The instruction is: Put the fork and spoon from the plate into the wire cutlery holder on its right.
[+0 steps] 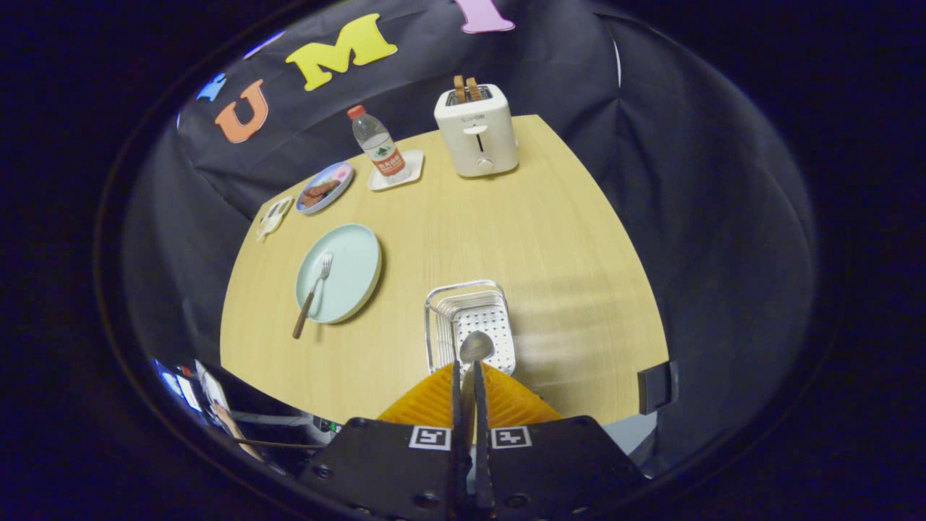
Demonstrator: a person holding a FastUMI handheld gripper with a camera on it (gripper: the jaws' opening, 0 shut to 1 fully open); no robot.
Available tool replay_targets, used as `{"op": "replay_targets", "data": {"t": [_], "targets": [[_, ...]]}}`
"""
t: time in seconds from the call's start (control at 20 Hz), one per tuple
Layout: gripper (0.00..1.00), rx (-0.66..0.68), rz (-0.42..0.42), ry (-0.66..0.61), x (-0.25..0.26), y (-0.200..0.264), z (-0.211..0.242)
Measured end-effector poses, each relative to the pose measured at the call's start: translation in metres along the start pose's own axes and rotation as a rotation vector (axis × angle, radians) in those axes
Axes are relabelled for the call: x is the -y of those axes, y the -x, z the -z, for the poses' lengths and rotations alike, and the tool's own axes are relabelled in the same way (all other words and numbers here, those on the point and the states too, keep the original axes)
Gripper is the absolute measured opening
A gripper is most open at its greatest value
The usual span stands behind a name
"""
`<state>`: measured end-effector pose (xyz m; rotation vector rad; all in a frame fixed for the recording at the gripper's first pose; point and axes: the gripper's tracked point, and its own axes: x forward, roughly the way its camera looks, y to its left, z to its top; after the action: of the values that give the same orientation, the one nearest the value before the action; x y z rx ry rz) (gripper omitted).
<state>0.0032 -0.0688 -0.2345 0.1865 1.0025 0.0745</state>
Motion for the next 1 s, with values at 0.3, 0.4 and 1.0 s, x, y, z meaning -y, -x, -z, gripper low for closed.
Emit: {"op": "replay_targets", "data": {"t": [0.3,0.4,1.0], "targets": [[0.37,0.085,-0.02,0.103,-0.041,-0.006,-0.03],[0.55,0.131,-0.052,0.138,-0.07,-0.012,-0.037],[0.97,0.183,-0.192,0.275,-0.253,-0.08,-0.039]]}}
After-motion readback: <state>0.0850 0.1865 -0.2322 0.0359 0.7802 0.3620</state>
